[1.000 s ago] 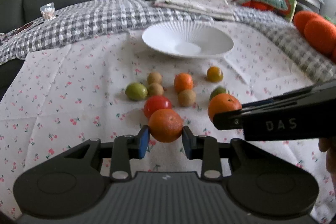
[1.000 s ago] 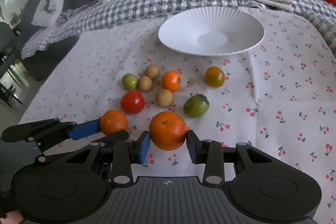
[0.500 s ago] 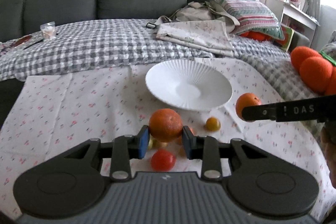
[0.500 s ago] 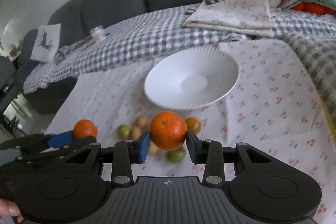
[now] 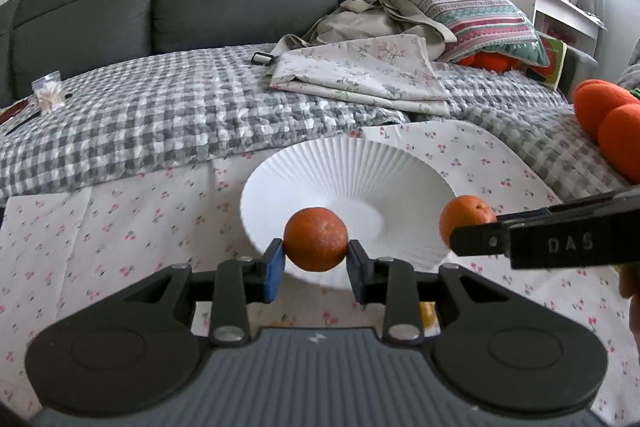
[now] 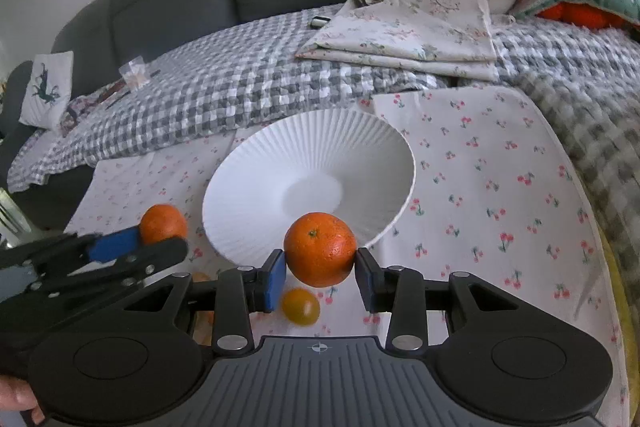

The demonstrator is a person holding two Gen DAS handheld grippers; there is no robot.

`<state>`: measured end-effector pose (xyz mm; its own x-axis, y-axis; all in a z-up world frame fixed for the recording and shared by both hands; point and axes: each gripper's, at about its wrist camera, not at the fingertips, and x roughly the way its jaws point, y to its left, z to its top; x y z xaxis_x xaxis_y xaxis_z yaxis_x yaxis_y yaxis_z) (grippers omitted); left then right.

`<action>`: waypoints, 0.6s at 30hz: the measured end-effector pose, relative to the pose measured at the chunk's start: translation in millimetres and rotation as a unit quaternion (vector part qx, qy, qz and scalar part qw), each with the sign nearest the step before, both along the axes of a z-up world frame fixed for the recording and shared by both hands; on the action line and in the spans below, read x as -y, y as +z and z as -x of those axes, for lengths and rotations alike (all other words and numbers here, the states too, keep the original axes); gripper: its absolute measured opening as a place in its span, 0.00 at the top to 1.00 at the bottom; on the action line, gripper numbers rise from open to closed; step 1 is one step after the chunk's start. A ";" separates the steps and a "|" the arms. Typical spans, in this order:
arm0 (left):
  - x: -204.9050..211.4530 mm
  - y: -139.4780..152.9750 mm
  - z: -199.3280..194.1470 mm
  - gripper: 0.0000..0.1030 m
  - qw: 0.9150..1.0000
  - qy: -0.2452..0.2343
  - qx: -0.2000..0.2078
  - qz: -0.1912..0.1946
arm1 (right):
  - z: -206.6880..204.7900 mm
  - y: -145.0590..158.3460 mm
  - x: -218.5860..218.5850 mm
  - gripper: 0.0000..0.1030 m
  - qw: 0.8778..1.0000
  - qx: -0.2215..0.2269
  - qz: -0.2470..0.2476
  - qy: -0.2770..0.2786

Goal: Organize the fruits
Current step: 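Carry both oranges into the white bowl and open both tools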

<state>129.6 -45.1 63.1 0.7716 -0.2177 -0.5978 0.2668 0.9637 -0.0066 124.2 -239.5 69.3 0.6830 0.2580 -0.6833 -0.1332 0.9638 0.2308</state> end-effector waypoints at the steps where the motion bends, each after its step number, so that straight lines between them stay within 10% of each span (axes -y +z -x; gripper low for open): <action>1: 1.6 -1.7 -4.9 0.69 1.000 0.000 -0.002 -0.001 | -2.9 0.3 -0.8 0.64 1.000 0.002 0.002 0.001; 18: 19.6 -44.7 -50.0 0.69 0.999 -0.011 -0.021 -0.033 | -51.8 -32.2 -21.5 0.64 0.998 -0.006 0.056 0.012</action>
